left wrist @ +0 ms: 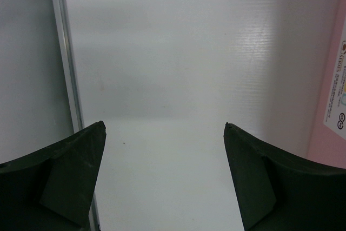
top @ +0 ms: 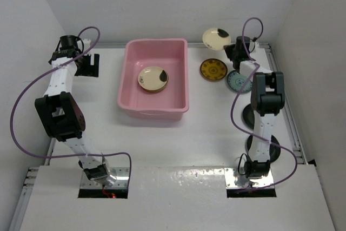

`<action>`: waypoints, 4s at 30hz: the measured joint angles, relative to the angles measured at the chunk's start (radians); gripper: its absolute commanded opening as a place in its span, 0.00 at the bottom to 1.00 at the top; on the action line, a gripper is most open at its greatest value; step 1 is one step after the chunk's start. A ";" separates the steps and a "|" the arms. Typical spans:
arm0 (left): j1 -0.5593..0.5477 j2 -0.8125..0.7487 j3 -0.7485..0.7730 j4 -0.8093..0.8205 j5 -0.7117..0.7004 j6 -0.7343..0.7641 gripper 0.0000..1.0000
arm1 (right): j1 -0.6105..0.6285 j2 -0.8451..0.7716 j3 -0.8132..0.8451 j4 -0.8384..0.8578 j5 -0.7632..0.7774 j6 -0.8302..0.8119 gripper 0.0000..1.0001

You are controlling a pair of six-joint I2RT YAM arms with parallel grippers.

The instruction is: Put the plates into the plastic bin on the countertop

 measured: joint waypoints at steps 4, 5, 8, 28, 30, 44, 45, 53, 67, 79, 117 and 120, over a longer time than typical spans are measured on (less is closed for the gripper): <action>0.000 -0.010 -0.012 0.005 0.029 -0.004 0.92 | 0.072 -0.226 -0.081 0.066 -0.003 -0.081 0.00; 0.000 -0.018 -0.023 0.005 0.037 -0.004 0.92 | 0.102 -0.284 -0.097 0.073 -0.010 -0.113 0.00; 0.000 -0.045 -0.055 0.006 0.054 -0.008 0.92 | 0.217 -0.399 -0.095 0.071 -0.053 -0.211 0.00; -0.002 -0.114 -0.129 0.050 0.135 -0.053 0.92 | 0.565 -0.002 0.223 -0.447 -0.154 -0.484 0.21; -0.002 -0.117 -0.135 0.054 0.138 -0.054 0.92 | 0.565 0.003 0.235 -0.452 -0.137 -0.498 0.41; -0.002 -0.118 -0.137 0.054 0.147 -0.056 0.92 | 0.557 -0.212 0.137 -0.438 -0.083 -0.700 0.17; -0.002 -0.118 -0.137 0.054 0.148 -0.056 0.92 | 0.532 -0.296 0.058 -0.418 -0.073 -0.669 0.11; -0.002 -0.118 -0.137 0.055 0.150 -0.056 0.92 | 0.141 -0.567 -0.407 -0.274 0.000 -0.335 0.56; -0.002 -0.118 -0.137 0.055 0.130 -0.056 0.92 | 0.074 -0.264 -0.386 -0.277 -0.062 -0.138 0.51; 0.000 -0.118 -0.137 0.055 0.122 -0.055 0.92 | 0.067 -0.131 -0.280 -0.203 -0.051 -0.031 0.00; 0.000 -0.161 -0.154 0.057 0.127 -0.047 0.92 | 0.568 -0.068 0.214 -0.522 -0.132 -0.462 0.28; 0.000 -0.161 -0.156 0.057 0.127 -0.047 0.92 | 0.568 -0.064 0.237 -0.536 -0.138 -0.461 0.52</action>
